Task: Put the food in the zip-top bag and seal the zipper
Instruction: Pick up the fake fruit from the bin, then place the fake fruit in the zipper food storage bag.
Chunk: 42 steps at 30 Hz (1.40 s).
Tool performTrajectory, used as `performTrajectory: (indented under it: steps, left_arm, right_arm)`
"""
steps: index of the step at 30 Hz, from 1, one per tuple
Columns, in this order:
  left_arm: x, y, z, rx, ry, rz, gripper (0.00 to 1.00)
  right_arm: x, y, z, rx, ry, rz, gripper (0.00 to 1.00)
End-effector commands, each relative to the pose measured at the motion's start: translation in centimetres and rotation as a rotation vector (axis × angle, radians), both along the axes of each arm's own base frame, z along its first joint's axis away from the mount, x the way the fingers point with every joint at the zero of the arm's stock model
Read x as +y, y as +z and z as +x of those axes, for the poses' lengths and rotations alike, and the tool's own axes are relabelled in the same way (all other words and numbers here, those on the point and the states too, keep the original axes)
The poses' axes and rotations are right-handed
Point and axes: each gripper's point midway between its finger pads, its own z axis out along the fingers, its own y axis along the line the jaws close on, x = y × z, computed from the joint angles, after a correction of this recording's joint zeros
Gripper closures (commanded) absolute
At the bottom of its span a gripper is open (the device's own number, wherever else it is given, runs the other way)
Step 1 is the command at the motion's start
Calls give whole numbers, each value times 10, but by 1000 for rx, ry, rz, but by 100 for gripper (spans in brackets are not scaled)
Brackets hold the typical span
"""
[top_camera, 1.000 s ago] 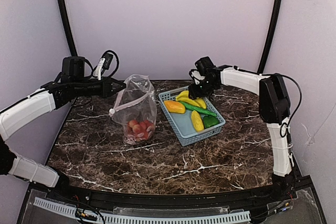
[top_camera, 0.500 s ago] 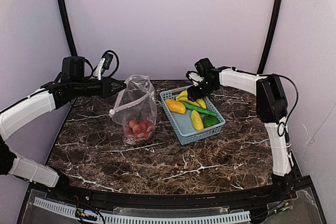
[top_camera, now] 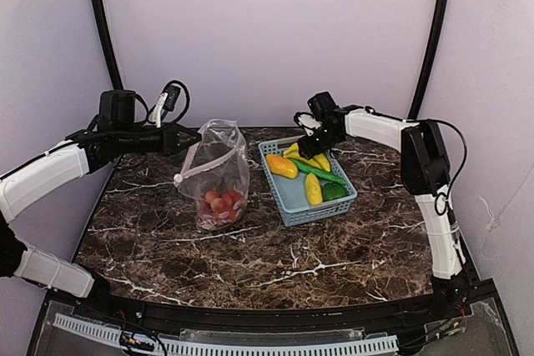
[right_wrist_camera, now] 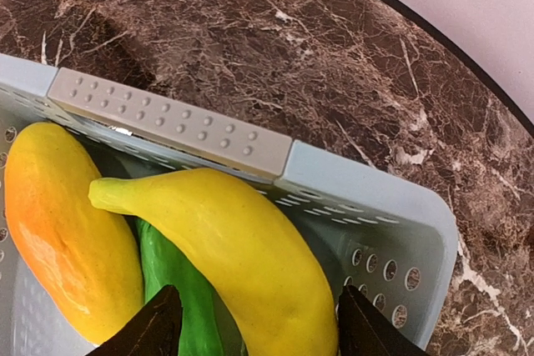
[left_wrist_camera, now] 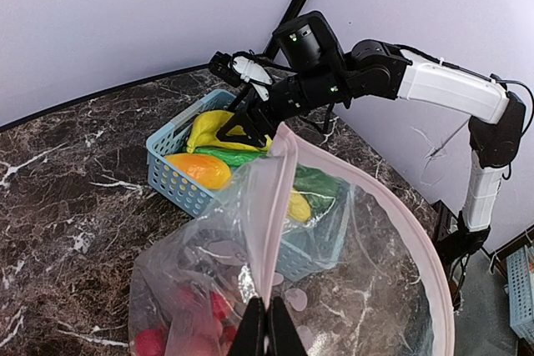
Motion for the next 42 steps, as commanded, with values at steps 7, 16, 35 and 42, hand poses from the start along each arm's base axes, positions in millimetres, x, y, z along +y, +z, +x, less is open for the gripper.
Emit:
performTrajectory:
  steps: [7,16,35,42]
  left_arm:
    - [4,-1,1,2,1,-14,99]
    - [6,0,3,10,2,-29,99]
    - [10,23,-2,-37,-27,-94,99]
    - [7,43,-8,-52,-46,-151,99]
  right_arm:
    - [0,-1,-5,21,44,2,68]
    - [-13,19,-6,-36,-39,-11,76]
    - [-22,194,-62,-310,-116,197,76]
    - [26,247,-134,-369,-43,384,77]
